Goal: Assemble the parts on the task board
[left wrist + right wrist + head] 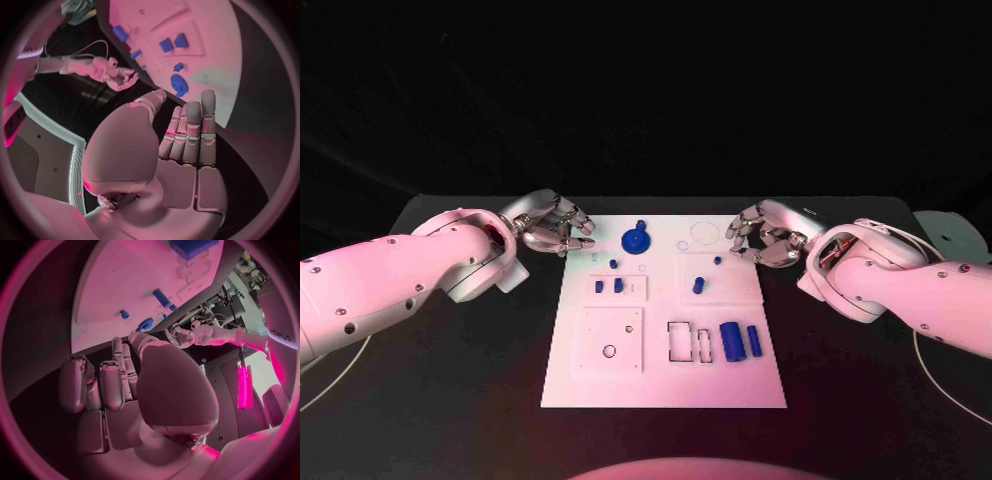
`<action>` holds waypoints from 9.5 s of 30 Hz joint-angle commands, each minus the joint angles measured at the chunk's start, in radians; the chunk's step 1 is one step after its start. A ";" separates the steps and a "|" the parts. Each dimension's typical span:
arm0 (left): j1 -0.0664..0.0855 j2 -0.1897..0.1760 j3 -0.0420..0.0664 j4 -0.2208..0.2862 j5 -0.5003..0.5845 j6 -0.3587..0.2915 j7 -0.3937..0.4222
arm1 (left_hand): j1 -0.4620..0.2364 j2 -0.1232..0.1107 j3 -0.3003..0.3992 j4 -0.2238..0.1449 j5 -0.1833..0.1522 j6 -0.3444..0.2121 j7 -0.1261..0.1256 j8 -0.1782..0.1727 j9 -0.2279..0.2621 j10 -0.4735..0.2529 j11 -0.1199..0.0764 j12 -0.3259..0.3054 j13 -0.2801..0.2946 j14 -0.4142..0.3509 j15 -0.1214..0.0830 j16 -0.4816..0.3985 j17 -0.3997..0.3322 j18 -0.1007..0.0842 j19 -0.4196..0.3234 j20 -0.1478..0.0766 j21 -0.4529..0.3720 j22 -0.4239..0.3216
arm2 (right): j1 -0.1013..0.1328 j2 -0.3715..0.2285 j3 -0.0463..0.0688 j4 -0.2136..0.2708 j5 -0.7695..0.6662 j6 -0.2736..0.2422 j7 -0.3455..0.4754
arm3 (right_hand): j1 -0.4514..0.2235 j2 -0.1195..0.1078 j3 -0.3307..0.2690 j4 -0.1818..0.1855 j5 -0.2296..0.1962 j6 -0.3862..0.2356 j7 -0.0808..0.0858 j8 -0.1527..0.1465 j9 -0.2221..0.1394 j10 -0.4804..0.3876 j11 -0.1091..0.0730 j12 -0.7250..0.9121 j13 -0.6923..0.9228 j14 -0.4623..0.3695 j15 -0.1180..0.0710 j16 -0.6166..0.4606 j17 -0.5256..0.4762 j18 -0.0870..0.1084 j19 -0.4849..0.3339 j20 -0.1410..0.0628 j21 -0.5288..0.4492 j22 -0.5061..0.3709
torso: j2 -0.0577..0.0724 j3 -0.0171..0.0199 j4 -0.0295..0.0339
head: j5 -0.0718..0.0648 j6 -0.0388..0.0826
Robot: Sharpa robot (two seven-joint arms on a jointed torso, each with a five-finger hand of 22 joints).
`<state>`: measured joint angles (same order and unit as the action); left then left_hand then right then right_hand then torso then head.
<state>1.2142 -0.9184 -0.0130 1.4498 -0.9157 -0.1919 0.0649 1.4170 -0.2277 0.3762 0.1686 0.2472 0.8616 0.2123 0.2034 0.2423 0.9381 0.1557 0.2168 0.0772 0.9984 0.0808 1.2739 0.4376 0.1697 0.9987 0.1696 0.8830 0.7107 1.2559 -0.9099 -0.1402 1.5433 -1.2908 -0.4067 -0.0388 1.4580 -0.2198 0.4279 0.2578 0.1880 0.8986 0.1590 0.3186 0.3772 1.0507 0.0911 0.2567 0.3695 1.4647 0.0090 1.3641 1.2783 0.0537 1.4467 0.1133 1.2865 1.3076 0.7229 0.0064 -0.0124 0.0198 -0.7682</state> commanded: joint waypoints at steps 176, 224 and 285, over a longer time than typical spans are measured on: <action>-0.005 -0.033 -0.017 0.104 0.816 -0.004 0.320 | 0.029 0.021 0.064 -0.018 -0.005 0.001 0.002 0.024 -0.005 0.044 -0.011 0.105 0.012 -0.003 -0.015 -0.047 -0.051 0.014 0.023 -0.019 -0.055 -0.045 | -0.164 0.279 -0.006 0.149 -0.436 0.068 -0.172 | -0.036 0.041 0.188 -0.176 -0.066 0.138 -0.029 0.012 0.022 0.182 -0.034 -0.106 -0.098 0.052 -0.028 0.057 0.066 -0.032 0.086 -0.029 0.193 0.221 | 0.003 -0.0035 0.0009 | 0.116 -0.065; -0.006 -0.040 -0.020 0.103 0.816 0.006 0.312 | 0.028 0.023 0.065 -0.019 -0.005 -0.001 0.003 0.026 -0.005 0.039 -0.011 0.111 0.013 -0.005 -0.014 -0.050 -0.053 0.015 0.023 -0.018 -0.059 -0.047 | -0.118 0.089 0.019 0.282 -0.465 -0.019 -0.221 | -0.129 -0.023 0.201 -0.169 -0.102 0.021 -0.002 -0.086 -0.012 0.060 0.007 -0.179 -0.135 0.030 0.006 0.011 0.003 -0.005 0.038 0.002 0.067 0.167 | 0.000 -0.0035 -0.0038 | 0.084 -0.039; -0.006 -0.047 -0.022 0.104 0.816 0.023 0.302 | 0.026 0.024 0.064 -0.020 -0.005 -0.001 0.002 0.029 -0.004 0.038 -0.011 0.118 0.015 -0.005 -0.014 -0.051 -0.055 0.015 0.023 -0.018 -0.061 -0.049 | -0.067 0.051 0.014 0.193 -0.423 0.042 -0.217 | -0.018 0.094 0.130 -0.081 -0.116 0.151 -0.047 -0.039 0.040 0.162 -0.039 -0.088 -0.183 0.046 -0.034 0.027 0.013 -0.016 0.071 -0.037 0.100 0.187 | -0.001 -0.0040 -0.0022 | 0.056 -0.032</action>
<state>1.2082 -0.9668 -0.0354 1.5519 -0.1046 -0.1856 0.3632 1.4460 -0.1989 0.4390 0.1503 0.2472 0.8668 0.2175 0.2340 0.2385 0.9811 0.1449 0.3291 0.0903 1.0006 0.0646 1.2275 0.3839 0.1695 1.0237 0.1448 0.8277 0.6628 1.1889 -0.8572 -0.1274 1.7275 -1.6929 -0.3117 -0.2498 1.4386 -0.1351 0.5522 0.1748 0.0655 1.0401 0.1206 0.2334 0.3621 1.2088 0.0526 0.1722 0.1868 1.4649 -0.0201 1.3853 1.2900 0.0534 1.4644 0.0840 1.3816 1.3075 0.7235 0.0029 -0.0141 0.0759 -0.8001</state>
